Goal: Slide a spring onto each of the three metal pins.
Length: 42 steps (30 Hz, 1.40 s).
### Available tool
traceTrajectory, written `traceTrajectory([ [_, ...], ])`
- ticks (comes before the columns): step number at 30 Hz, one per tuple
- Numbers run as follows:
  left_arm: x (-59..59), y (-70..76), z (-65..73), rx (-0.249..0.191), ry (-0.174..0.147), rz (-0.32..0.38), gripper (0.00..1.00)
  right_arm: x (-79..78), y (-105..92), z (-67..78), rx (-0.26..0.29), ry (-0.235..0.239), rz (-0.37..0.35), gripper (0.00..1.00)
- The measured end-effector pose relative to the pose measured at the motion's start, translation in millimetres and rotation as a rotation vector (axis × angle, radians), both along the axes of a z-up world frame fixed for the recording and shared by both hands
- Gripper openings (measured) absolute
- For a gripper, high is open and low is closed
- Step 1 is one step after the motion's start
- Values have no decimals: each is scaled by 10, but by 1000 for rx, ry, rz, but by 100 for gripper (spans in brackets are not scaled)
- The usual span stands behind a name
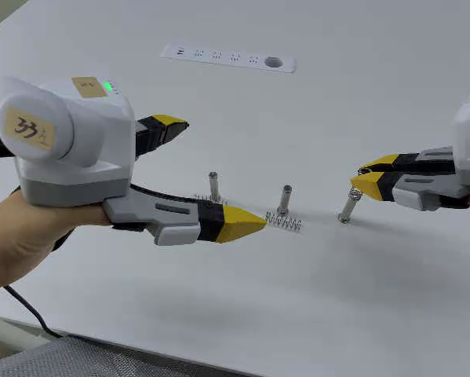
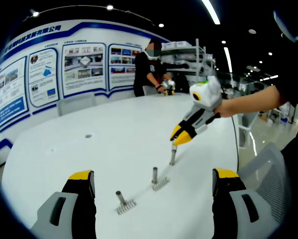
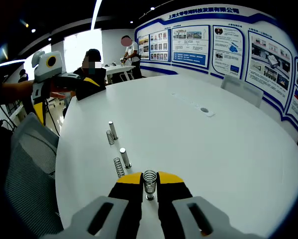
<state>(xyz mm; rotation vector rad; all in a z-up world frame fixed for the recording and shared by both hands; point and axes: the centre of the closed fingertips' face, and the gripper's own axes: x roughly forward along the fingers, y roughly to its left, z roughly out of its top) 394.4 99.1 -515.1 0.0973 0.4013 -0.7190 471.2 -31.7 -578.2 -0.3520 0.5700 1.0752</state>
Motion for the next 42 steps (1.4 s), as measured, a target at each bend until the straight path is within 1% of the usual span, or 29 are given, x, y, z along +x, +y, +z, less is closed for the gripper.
traceTrajectory([
  [3,-14,13,-24,5,4,1,100,-28,19,-55,-8,8,10,11],
  [5,-25,19,-37,8,9,-2,100,-26,16,-111,-26,3,15,11],
  [9,-35,16,-24,4,6,-15,100,-14,18,-212,-42,1,14,11],
  [12,-43,43,-46,28,9,-26,100,2,23,-287,-55,1,14,11],
  [18,-46,93,-44,14,14,-15,99,25,14,-395,-64,17,-1,11],
  [23,-66,126,-87,29,24,-16,99,48,-6,-457,-58,32,-22,11],
  [27,-90,149,-119,33,32,-14,98,30,-21,-501,-71,39,-22,11],
  [28,-97,156,-128,35,36,-13,98,29,-5,-485,-57,37,-23,11],
  [33,-101,155,-121,35,36,-12,98,31,6,-484,-60,38,-20,11],
  [35,-103,149,-106,41,32,-16,98,25,-2,-476,-72,38,-17,12],
  [37,-107,145,-91,43,28,-20,98,25,-4,-428,-67,33,-20,15],
  [38,-108,147,-83,44,26,-21,98,28,-11,-376,-59,27,-31,16],
  [40,-110,155,-76,42,27,-19,98,45,-11,-260,-36,-3,-37,16],
  [41,-109,159,-64,36,27,-14,98,41,-11,-221,-29,-4,-37,16],
  [42,-106,156,-28,16,22,-9,98,40,-12,-162,-21,-13,-38,16],
])
